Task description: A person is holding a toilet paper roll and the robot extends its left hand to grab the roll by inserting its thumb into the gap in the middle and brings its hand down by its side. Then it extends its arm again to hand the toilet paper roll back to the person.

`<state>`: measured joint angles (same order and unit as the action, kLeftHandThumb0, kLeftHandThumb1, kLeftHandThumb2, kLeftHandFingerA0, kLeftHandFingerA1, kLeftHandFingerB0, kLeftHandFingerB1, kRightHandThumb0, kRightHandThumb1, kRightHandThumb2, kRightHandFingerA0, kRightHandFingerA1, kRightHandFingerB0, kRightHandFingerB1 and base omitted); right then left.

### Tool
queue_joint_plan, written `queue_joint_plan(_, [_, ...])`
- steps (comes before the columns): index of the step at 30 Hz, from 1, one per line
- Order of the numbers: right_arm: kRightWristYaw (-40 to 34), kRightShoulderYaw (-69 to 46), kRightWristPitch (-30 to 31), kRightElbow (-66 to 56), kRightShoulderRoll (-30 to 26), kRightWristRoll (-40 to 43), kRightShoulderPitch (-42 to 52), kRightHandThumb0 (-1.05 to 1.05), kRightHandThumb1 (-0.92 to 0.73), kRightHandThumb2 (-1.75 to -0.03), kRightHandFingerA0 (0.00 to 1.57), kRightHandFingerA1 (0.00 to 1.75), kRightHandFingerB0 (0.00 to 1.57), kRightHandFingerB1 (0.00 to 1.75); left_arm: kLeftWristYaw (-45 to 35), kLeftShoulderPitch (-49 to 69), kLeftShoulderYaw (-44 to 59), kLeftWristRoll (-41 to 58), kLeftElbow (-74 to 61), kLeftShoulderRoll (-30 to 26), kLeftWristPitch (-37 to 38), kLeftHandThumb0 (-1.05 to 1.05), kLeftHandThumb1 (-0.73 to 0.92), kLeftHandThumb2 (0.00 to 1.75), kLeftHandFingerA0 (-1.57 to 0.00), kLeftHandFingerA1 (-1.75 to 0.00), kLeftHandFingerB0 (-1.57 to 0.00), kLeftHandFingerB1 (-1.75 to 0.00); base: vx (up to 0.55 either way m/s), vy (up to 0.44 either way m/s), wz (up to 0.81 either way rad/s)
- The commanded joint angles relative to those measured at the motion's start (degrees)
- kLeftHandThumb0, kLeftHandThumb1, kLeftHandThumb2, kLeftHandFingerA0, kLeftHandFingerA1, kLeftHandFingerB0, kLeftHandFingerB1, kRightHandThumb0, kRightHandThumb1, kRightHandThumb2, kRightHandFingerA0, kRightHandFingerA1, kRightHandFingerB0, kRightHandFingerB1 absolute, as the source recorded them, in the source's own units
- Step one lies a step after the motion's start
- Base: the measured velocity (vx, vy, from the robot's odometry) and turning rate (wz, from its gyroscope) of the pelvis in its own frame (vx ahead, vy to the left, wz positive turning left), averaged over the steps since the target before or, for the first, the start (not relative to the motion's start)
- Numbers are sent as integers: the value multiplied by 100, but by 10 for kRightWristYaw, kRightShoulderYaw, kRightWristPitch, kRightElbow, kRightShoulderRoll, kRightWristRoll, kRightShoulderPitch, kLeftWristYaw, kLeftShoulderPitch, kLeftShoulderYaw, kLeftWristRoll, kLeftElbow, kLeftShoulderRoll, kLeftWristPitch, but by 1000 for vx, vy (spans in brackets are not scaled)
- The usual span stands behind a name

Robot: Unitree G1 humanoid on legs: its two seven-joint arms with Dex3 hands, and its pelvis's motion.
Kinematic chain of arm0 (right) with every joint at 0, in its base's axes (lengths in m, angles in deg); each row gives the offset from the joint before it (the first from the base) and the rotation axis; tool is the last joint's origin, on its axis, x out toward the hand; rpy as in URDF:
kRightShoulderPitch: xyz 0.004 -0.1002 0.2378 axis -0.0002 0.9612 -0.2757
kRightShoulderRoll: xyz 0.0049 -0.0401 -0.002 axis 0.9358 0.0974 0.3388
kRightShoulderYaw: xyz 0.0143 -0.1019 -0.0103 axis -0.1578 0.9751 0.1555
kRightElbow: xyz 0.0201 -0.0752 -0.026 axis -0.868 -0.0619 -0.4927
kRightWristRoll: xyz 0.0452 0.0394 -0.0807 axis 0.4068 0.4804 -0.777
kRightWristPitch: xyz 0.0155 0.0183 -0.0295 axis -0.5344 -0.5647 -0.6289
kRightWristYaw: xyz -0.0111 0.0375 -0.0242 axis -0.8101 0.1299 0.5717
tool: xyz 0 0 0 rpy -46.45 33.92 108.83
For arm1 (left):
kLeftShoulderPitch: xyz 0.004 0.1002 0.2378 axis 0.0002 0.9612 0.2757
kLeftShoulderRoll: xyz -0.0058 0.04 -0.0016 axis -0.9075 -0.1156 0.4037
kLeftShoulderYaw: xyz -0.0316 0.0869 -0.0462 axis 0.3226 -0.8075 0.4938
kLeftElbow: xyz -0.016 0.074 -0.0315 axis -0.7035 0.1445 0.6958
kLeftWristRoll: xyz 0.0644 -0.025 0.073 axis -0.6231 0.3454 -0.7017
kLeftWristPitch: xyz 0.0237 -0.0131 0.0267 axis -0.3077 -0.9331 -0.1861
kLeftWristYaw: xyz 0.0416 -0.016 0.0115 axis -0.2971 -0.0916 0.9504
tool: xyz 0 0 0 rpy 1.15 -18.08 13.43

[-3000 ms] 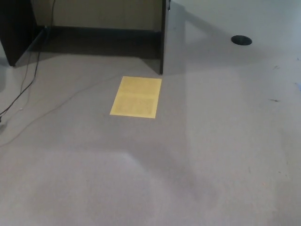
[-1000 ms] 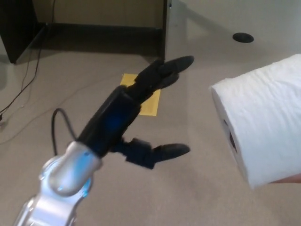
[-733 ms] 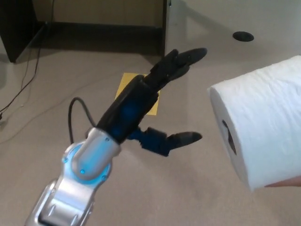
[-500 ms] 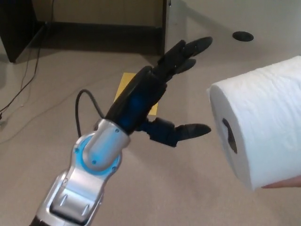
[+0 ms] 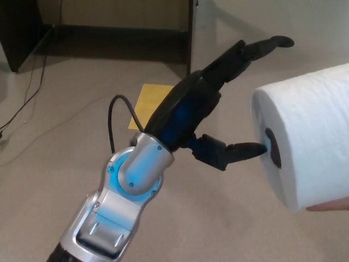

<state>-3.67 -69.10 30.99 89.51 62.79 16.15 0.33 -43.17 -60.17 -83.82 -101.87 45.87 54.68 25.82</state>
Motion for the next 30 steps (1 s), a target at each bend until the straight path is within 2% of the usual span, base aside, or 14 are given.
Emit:
queue_joint_plan(1, [3, 3, 7, 3, -9, -3, -2, -35, -67, -60, 64, 65, 43, 37, -31, -2, 4, 3, -28, -12, -29, -51, 39, 52, -18, -33, -3, -23, 0, 0, 0])
queue_joint_plan(5, [4, 3, 8, 3, -9, -2, -5, -36, -67, -59, 62, 62, 43, 37, -46, 5, 14, 13, -38, -33, -13, -52, 33, 69, -11, -42, -4, -17, 0, 0, 0])
queue_joint_plan(6, [6, 2, 6, 3, -9, -1, -7, -35, -67, -59, 61, 61, 44, 37, -50, 6, 24, 22, -36, -39, -4, -52, 38, 52, -15, -33, -1, -23, 0, 0, 0])
queue_joint_plan(7, [5, 3, 6, 4, -10, -2, -6, -42, -54, -86, 62, 72, 37, 51, -57, 11, 35, 30, -42, -46, -8, -42, 30, 72, -2, -43, 0, -23, 0, 0, 0])
queue_joint_plan(8, [5, 3, 5, 4, -10, -2, -4, -42, -54, -86, 62, 72, 37, 51, -60, 14, 38, 33, -46, -49, -11, -42, 30, 72, -2, -43, 0, -23, 0, 0, 0])
queue_joint_plan(9, [3, 5, 2, 4, -9, -4, 1, -35, -67, -59, 65, 74, 44, 37, -62, 19, 41, 34, -49, -53, -12, -43, 31, 73, -5, -45, 0, -23, 0, 0, 0])
queue_joint_plan(11, [0, 5, 0, 4, -7, -4, 3, -35, -67, -59, 65, 78, 44, 37, -67, 21, 51, 37, -47, -65, -1, -52, 39, 52, -14, -34, -2, -23, 0, 0, 0])
queue_joint_plan(17, [2, 3, 4, 7, -3, -1, 4, -36, -66, -59, 57, 60, 44, 38, -81, 17, 71, 51, -52, -79, -3, -52, 34, 66, -9, -41, -7, -20, 0, 0, 0])
queue_joint_plan(18, [3, 2, 4, 7, -2, 1, 5, -42, -53, -87, 51, 65, 37, 52, -80, 15, 70, 52, -49, -77, 0, -50, 40, 52, -15, -34, -6, -22, 0, 0, 0])
queue_joint_plan(19, [3, 3, 5, 8, -2, 0, 5, -36, -66, -59, 58, 57, 44, 37, -80, 14, 68, 54, -46, -75, 5, -55, 36, 58, -13, -37, -5, -19, 0, 0, 0])
queue_joint_plan(23, [2, 4, 0, 4, 0, 0, 10, -35, -67, -58, 60, 65, 44, 38, -74, 15, 52, 46, -53, -61, -11, -53, 35, 68, -13, -42, -7, -23, 0, 0, 0])
queue_joint_plan(25, [0, 5, 1, 4, -1, -2, 9, -34, -67, -59, 58, 57, 44, 38, -71, 13, 45, 37, -56, -56, -15, -28, 13, 76, -1, -48, 0, -49, 0, 0, 0])
queue_joint_plan(26, [2, 4, 2, 3, -1, -1, 7, -34, -67, -59, 58, 57, 44, 38, -69, 13, 41, 34, -56, -54, -12, -51, 34, 67, -11, -41, -6, -21, 0, 0, 0])
queue_joint_plan(30, [6, 4, 5, 3, -3, -1, -1, -35, -67, -59, 59, 58, 44, 38, -69, 11, 38, 38, -48, -51, -2, -50, 34, 67, -10, -40, -5, -17, 0, 0, 0])
